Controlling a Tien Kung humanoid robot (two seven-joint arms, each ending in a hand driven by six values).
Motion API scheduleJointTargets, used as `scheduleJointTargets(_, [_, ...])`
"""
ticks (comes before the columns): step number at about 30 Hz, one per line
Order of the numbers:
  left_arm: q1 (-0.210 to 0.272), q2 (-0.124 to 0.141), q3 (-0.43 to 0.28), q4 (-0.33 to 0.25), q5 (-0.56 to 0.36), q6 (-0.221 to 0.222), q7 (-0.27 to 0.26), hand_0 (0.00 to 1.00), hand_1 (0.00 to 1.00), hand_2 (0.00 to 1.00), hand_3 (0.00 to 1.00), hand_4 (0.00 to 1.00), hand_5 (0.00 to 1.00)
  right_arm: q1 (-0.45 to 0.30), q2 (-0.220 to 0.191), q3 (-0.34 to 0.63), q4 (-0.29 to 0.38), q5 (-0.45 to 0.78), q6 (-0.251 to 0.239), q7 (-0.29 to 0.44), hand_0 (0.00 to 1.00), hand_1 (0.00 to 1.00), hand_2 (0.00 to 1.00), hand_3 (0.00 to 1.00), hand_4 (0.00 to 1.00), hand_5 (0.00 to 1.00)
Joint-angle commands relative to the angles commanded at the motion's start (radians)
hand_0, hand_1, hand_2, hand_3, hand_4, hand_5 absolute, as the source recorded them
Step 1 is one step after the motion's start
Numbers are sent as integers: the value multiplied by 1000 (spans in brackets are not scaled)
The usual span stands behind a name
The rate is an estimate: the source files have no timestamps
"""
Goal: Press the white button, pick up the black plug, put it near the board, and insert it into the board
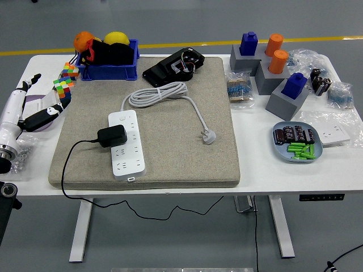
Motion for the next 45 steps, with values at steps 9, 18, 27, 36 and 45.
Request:
scheduleJointTargets(9, [-7,3,0,0,1,-2,5,955,983,956,930,930,569,12,-7,-33,1,17,0,0,881,838,816,775,863,677])
scheduleJointTargets(18, [-13,7,6,-4,2,-4,12,956,983,955,919,931,572,20,-16,-67,3,37,4,-6,877,826,810,770,858,672])
scheduleJointTargets(27, [-25,10,14,-5,5,-5,15,956,982,954,903,927,576,29,-24,-86,5,52,5,-9,858,787,776,758,838,644])
scheduleJointTargets(36, [-37,13,16,0,2,-5,16,956,981,953,899,925,577,31,-35,-128,10,81,1,-5,852,780,770,757,830,634])
scheduleJointTargets(45, [-50,18,17,6,1,-6,17,956,981,952,894,922,577,35,-42,-177,17,116,-5,-2,851,782,768,752,820,621])
